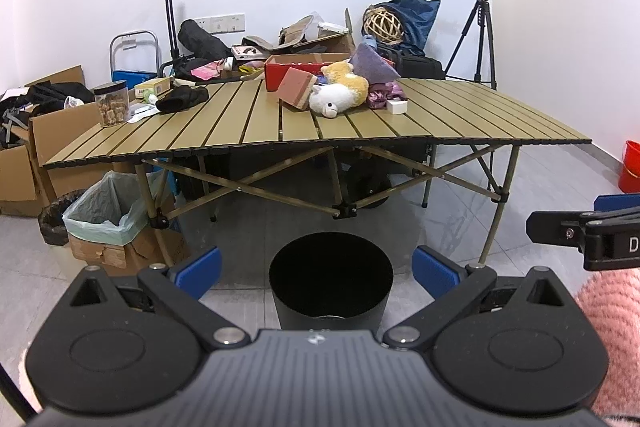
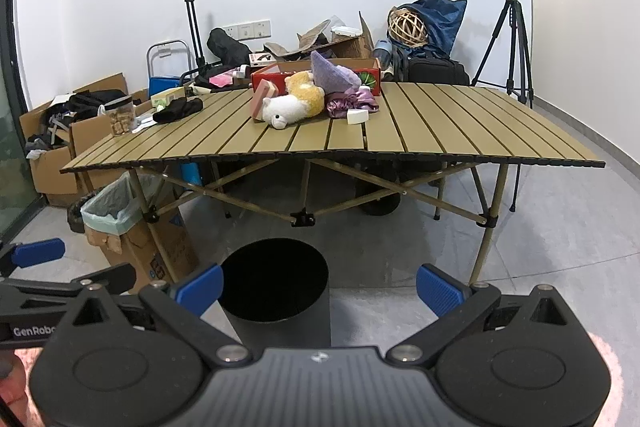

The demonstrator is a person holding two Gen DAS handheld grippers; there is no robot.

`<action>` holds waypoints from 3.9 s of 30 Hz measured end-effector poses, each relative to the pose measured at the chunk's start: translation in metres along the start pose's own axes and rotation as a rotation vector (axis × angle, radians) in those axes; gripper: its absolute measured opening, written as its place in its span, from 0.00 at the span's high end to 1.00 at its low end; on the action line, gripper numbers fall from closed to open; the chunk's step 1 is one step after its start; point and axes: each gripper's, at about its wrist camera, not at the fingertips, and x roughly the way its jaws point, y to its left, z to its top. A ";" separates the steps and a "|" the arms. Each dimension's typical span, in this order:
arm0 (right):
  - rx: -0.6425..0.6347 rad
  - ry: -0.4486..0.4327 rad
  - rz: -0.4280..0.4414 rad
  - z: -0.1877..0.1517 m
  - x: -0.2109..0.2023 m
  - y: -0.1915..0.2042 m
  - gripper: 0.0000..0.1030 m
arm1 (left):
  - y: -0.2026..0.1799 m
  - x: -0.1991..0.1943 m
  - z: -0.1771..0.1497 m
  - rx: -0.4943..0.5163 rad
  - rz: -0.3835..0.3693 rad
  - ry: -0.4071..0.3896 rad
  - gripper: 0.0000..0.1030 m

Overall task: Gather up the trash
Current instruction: 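Move both grippers forward to the pile of items on the table, then close the right gripper on the white foam wedge, then close the left gripper on the white-and-yellow plush toy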

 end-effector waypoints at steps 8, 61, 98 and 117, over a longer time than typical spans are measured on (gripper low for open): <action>0.007 -0.032 0.015 0.025 0.022 -0.004 0.00 | 0.006 0.021 0.019 -0.042 0.011 -0.021 0.00; 0.069 -0.298 -0.013 0.181 0.253 -0.057 0.00 | 0.002 0.249 0.183 -0.170 0.108 -0.191 0.00; 0.024 -0.106 -0.080 0.184 0.377 -0.060 0.74 | 0.009 0.307 0.172 -0.146 0.106 -0.112 0.00; 0.096 -0.225 -0.134 0.177 0.327 -0.091 0.75 | -0.029 0.339 0.178 -0.003 0.046 -0.116 0.00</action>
